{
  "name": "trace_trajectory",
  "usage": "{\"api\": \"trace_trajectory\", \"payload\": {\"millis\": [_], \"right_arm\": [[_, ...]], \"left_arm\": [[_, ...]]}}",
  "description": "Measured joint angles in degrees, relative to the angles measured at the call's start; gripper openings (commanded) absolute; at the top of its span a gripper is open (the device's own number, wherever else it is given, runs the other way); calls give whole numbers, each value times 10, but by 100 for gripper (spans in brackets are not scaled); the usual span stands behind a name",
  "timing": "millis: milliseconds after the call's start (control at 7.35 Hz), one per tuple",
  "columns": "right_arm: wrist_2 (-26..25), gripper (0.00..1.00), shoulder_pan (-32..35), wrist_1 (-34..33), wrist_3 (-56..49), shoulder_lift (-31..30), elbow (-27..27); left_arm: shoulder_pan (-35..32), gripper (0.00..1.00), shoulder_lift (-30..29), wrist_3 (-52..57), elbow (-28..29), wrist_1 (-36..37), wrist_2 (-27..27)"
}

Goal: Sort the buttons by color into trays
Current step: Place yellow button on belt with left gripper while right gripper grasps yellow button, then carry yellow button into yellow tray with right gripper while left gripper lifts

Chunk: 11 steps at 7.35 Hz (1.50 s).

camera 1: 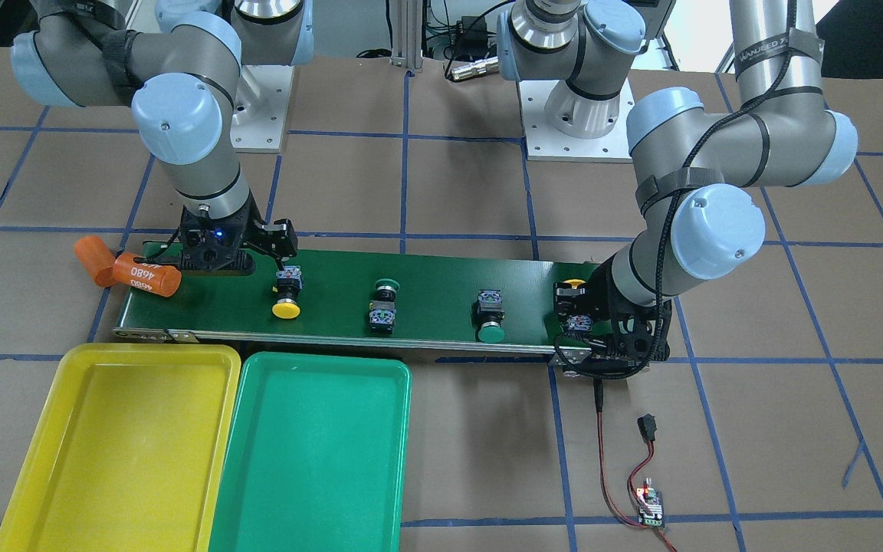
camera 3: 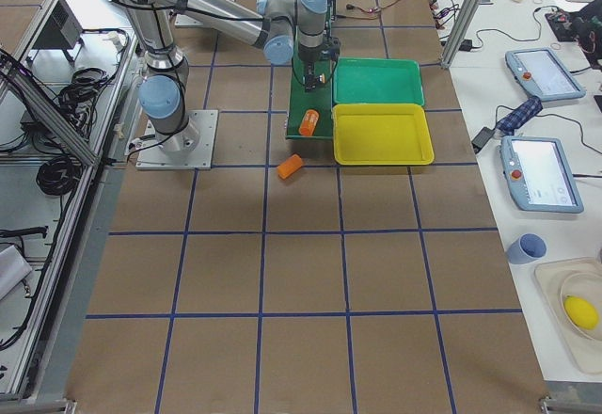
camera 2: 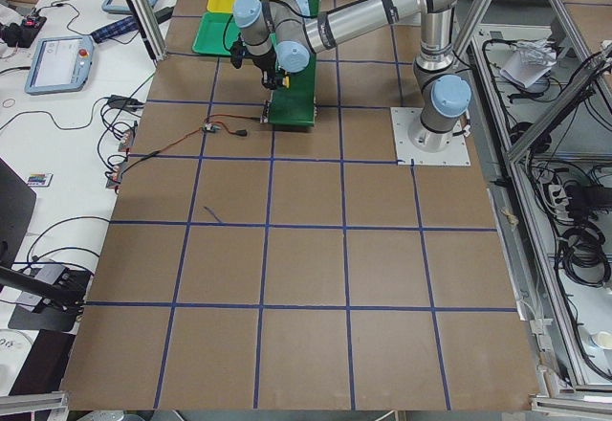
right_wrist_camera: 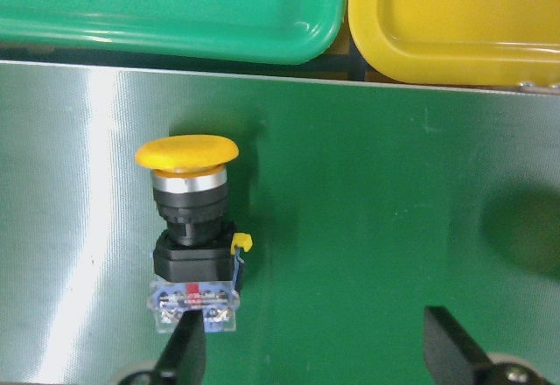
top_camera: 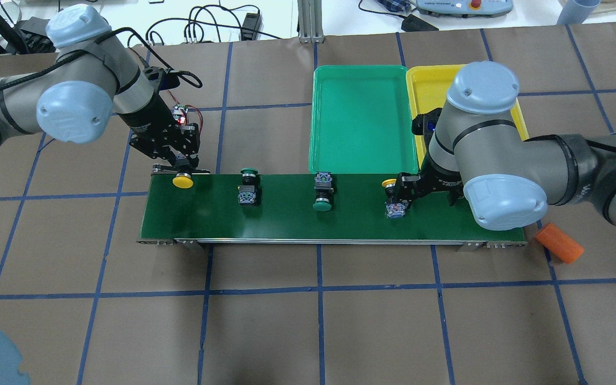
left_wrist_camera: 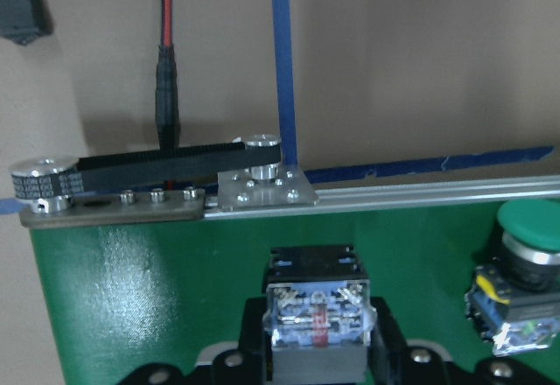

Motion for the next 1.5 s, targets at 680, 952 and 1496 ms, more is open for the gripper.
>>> {"api": "trace_trajectory", "payload": {"millis": [680,952,1496], "right_arm": [[1,88,-1,-3,-1,2,2],[1,81,-1,-4,-1,13,2],[-5,10,-1,1,-7,33,2]], "left_arm": [[-2,100,6,-6,-42,95,22],[-2,100,20,-10,40,14,56],[-18,100,32,-34,200,-167,67]]}}
